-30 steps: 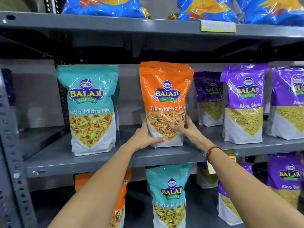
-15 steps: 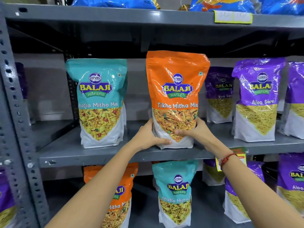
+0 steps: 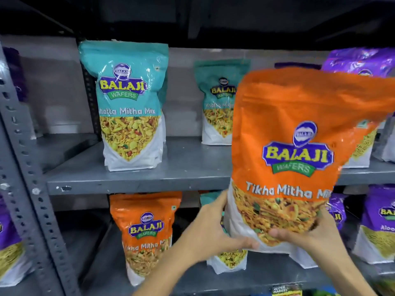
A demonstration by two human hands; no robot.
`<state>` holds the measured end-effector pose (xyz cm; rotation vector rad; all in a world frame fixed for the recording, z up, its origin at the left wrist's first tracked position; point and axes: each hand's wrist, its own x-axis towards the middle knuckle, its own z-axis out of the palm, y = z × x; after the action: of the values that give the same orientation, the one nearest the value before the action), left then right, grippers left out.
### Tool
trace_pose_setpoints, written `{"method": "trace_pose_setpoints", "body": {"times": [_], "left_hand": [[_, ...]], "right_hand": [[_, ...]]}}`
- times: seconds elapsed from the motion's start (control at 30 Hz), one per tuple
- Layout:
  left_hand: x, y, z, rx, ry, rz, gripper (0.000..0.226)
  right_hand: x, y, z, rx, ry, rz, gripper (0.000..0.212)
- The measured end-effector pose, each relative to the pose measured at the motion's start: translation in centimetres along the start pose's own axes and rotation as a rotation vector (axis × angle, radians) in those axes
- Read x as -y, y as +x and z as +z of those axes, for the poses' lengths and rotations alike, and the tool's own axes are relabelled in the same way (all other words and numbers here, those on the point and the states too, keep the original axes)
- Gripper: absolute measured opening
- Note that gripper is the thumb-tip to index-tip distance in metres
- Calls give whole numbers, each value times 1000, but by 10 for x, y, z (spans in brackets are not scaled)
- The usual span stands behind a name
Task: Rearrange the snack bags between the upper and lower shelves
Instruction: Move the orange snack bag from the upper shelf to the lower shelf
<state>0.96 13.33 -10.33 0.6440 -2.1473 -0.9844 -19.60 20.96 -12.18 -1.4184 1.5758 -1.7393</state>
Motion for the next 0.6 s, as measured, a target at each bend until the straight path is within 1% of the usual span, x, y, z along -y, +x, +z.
{"method": "trace_pose_setpoints", "body": {"times": [0.07,0.17,0.23,0.3,0.37,0.47,0.53,0.57,0.6], "left_hand": [[20,-2,21,17,-31,-39,86],[57,0,57,41,-56,-117,94],[80,4,83,38,-40,-171,98],[95,9,106,40,37,-262,100],[112,14,128,35,86,-335,95],[137,19,152,17,107,-412,82],[152,23,163,3,115,-471,76],[157,25,168,0,124,-503,73],[163,27,172,-4,138,-526,70]], "right_hand": [[-24,-11,-2,-40,-12,47,105],[-66,-19,-10,-63,-19,138,95],[-96,-20,-18,-47,-33,192,98],[-122,-19,-24,-30,-88,263,101],[-145,-17,-27,-16,-106,326,91],[-173,-11,-25,51,-118,378,89],[-188,-6,-23,73,-118,404,74],[-194,-3,-22,88,-140,434,74],[-201,0,-22,94,-161,462,78]]}}
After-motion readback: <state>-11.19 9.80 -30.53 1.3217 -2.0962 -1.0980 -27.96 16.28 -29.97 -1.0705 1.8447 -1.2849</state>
